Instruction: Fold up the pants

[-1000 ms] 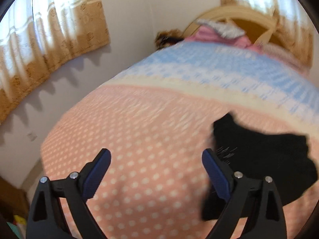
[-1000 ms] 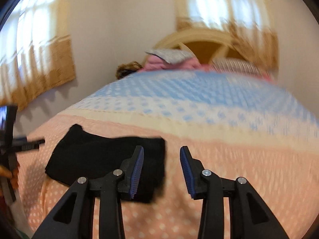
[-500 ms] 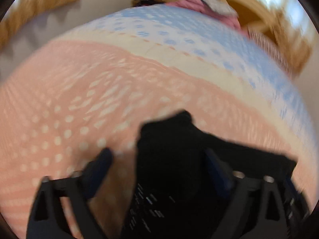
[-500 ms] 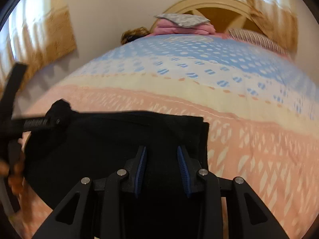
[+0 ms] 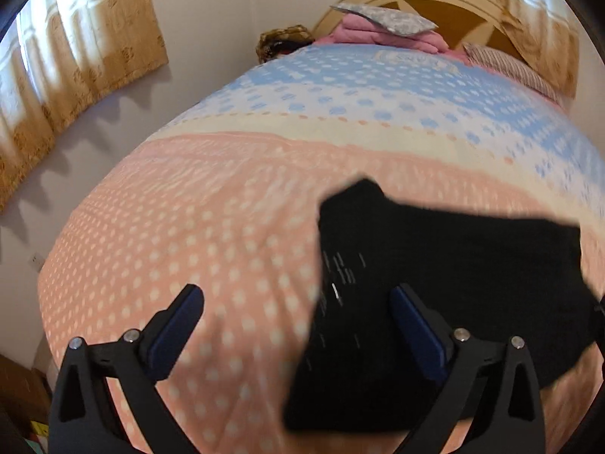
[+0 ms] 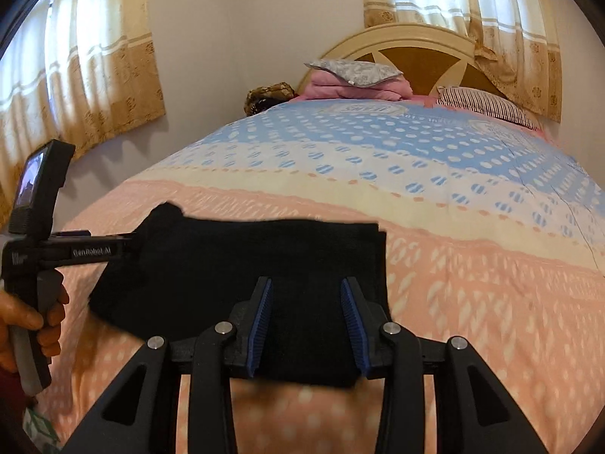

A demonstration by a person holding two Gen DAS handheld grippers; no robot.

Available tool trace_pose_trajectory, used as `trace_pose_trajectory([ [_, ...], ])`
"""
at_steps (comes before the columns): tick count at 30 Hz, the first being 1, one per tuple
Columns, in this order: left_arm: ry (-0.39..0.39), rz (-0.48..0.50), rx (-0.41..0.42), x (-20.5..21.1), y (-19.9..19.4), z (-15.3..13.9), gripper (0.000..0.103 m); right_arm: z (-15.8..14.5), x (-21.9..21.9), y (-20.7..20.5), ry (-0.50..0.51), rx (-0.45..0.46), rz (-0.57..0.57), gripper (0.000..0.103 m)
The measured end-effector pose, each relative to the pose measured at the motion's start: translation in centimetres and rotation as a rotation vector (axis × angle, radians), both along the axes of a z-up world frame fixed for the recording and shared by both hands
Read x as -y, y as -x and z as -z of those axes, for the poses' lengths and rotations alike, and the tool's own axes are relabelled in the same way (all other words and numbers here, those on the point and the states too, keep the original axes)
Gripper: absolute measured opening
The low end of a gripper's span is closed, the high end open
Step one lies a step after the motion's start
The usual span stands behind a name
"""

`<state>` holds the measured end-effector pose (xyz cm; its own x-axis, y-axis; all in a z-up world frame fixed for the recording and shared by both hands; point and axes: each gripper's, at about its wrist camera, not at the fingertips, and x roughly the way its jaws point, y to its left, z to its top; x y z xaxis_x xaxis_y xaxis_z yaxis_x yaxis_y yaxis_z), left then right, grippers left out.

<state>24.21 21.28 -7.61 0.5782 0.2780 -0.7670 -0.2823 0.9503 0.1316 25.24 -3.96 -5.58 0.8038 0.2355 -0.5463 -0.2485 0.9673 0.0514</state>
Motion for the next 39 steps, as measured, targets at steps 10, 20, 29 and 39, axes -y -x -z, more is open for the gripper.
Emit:
trace_pose_trajectory([
  [10,0.010,-0.009,-0.003,-0.1,2.2,-0.7,0.102,0.5,1.5,1.0,-0.071,-0.088,0.059,0.040],
  [20,-0.063,0.066,0.106,4.2,10.3,-3.2,0.102,0.0,1.5,8.5,-0.244,-0.083,0.079,0.056],
  [29,-0.111,0.102,0.173,6.3,15.4,-4.7,0.103,-0.5,1.3,13.6,-0.248,-0.083,0.149,0.056],
  [39,-0.064,0.119,0.225,8.2,17.9,-7.0,0.103,-4.7,1.8,19.0,-0.223,0.097,0.204,0.064],
])
